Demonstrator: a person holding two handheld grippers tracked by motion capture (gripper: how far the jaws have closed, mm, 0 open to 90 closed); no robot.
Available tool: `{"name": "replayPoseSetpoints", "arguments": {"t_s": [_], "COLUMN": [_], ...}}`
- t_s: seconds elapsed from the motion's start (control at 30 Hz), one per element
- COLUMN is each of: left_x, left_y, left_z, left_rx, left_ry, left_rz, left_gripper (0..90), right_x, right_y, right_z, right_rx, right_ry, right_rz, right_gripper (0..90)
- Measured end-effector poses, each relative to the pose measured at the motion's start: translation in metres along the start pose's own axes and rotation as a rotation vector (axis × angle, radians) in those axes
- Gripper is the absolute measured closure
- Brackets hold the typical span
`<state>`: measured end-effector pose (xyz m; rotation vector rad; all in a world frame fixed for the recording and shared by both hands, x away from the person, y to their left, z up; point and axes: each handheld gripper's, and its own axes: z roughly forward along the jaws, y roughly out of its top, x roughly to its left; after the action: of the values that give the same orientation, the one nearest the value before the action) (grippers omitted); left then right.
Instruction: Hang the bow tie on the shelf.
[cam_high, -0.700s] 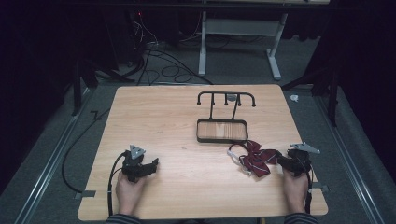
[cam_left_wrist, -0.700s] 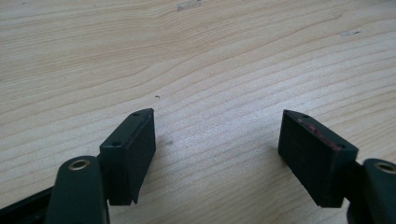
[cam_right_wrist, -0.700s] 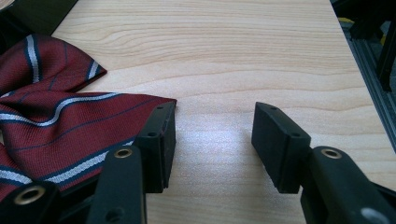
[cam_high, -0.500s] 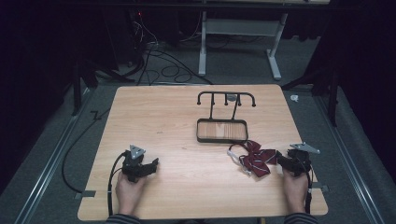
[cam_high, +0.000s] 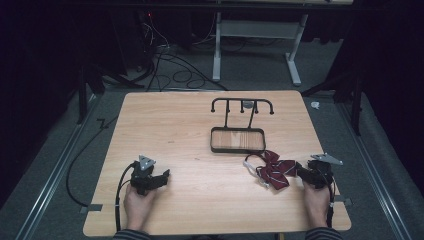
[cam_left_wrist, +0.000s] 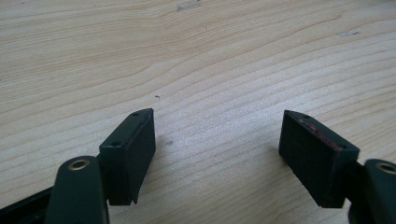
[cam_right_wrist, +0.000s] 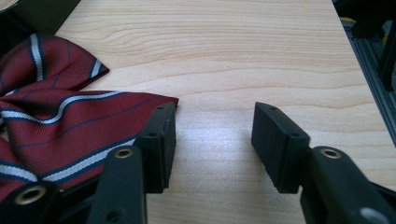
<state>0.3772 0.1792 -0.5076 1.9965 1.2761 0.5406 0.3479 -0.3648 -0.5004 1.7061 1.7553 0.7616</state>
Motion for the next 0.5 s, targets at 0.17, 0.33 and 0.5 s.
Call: {"name": "replayPoseSetpoints", "arguments": {"t_s": [0.17, 0.33, 0.5], "left_x": [0.000, 0.000, 0.000], "left_y": [0.000, 0.000, 0.000], "left_z": [0.000, 0.000, 0.000], "left_rx": [-0.002, -0.002, -0.001], "left_ry": [0.003, 0.001, -0.001], "left_rz": [0.001, 0.000, -0.002], "left_gripper": [27.7, 27.7, 27.6], "right_x": [-0.001, 0.005, 0.016], "right_y": [0.001, 0.005, 0.007], "right_z": [-0.006, -0.019, -0.023], "right_rx": [-0.013, -0.047, -0.051], "right_ry": [0.028, 0.069, 0.124], "right_rz": [0.011, -0.016, -0.042], "right_gripper": [56.1, 59.1, 61.4]}}
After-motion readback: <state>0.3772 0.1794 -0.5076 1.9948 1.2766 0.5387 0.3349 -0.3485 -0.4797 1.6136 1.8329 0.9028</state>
